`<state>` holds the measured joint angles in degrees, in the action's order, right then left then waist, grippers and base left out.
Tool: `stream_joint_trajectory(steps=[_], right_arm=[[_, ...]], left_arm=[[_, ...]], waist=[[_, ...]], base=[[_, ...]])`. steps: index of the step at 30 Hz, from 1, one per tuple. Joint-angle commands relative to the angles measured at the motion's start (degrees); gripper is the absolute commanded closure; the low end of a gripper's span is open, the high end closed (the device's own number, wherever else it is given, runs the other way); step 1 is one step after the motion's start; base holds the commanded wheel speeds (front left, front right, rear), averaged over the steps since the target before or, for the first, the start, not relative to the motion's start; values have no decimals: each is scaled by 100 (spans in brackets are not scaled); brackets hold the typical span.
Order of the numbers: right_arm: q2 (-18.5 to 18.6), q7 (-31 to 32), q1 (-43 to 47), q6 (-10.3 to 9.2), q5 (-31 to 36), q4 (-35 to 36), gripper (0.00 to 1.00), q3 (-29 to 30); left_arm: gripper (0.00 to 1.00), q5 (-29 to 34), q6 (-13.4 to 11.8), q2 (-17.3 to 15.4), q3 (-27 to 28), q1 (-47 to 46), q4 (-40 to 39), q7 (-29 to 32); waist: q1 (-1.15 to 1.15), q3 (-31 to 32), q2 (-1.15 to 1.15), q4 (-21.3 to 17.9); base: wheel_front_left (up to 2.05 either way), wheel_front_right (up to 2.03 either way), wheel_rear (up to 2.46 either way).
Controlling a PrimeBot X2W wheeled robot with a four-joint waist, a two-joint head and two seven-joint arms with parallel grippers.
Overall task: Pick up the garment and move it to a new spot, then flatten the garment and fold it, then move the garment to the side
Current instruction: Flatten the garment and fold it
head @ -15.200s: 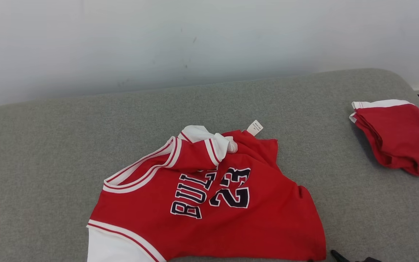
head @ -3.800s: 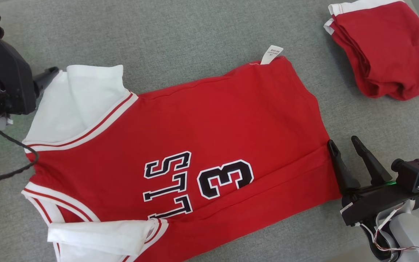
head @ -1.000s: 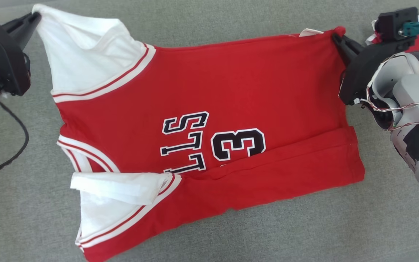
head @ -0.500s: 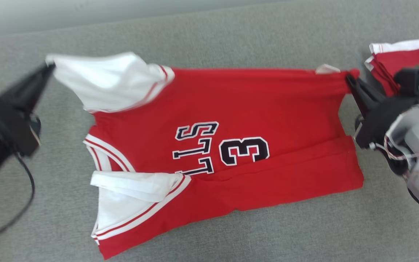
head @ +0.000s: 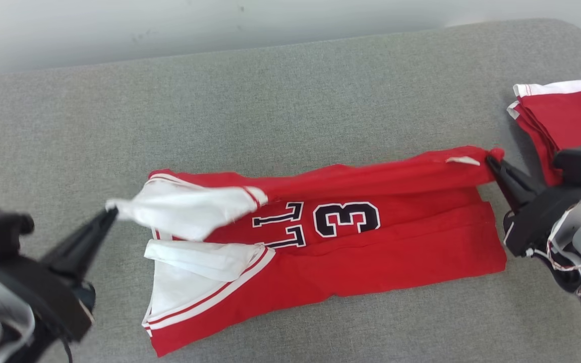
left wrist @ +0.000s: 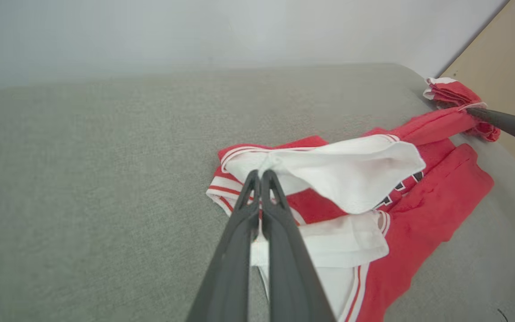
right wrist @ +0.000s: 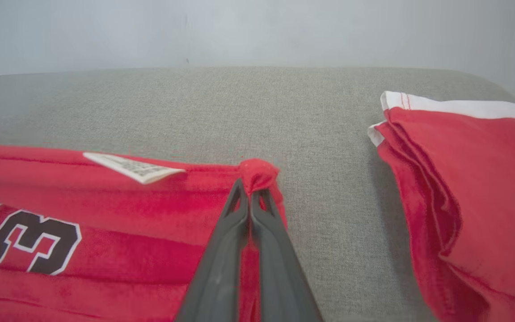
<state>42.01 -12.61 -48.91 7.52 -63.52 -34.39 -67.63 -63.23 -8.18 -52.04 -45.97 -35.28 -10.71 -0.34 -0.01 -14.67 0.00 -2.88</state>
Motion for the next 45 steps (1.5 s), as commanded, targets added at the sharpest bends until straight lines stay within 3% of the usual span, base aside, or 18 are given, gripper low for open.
stream_joint_trajectory(steps=[1,8,17,18,19,20,21,22,27,33,40,45], right_arm=[[32,-4,52,-6,5,1,100,-15],[-78,19,283,-6,69,-12,100,-98],[-253,-27,486,-6,1,-225,100,-77],[-267,-35,506,-6,-11,-247,100,-70],[-281,-46,516,-6,-21,-259,84,-69],[-291,-47,528,-6,-38,-271,60,-70],[-294,-82,539,-6,-103,-275,0,0],[-284,-120,545,-6,-146,-255,0,64],[-186,-225,638,-6,-185,-92,0,427],[-249,-262,935,-6,116,73,0,996],[-638,-264,1739,-6,953,295,0,2087],[-888,-265,2270,-6,1426,492,0,2676]], left_arm=[[100,-78,-29,-54,3,102,-19,-47],[100,-269,-305,-81,-43,734,-342,-310],[100,-423,-264,68,-115,1021,-177,-443],[95,-438,-256,102,-132,1052,-149,-454],[82,-447,-246,135,-148,1077,-124,-473],[69,-439,-250,156,-169,1101,-101,-484],[7,-415,-279,202,-202,1122,-38,-510],[0,-425,-306,237,-191,1132,-15,-535],[0,-431,-481,373,-122,1281,82,-789],[0,-186,-889,616,55,1513,210,-1300],[0,643,-1436,1164,497,1934,403,-1489],[0,1425,-1610,1627,993,2410,334,-1484]], waist=[[1,-8,0,-2],[1,-111,0,-4],[1,-209,0,-12],[1,-201,0,-15],[1,-186,0,-17],[1,-162,0,-22],[1,-99,0,-33],[1,-74,0,-38],[1,98,0,-76],[1,424,0,-120],[1,789,0,-151],[1,956,0,-138]], base=[[0,0,0],[0,0,0],[0,0,0],[0,0,0],[0,0,0],[0,0,0],[0,0,0],[0,0,0],[0,0,0],[0,0,0],[0,0,0],[0,0,0]])
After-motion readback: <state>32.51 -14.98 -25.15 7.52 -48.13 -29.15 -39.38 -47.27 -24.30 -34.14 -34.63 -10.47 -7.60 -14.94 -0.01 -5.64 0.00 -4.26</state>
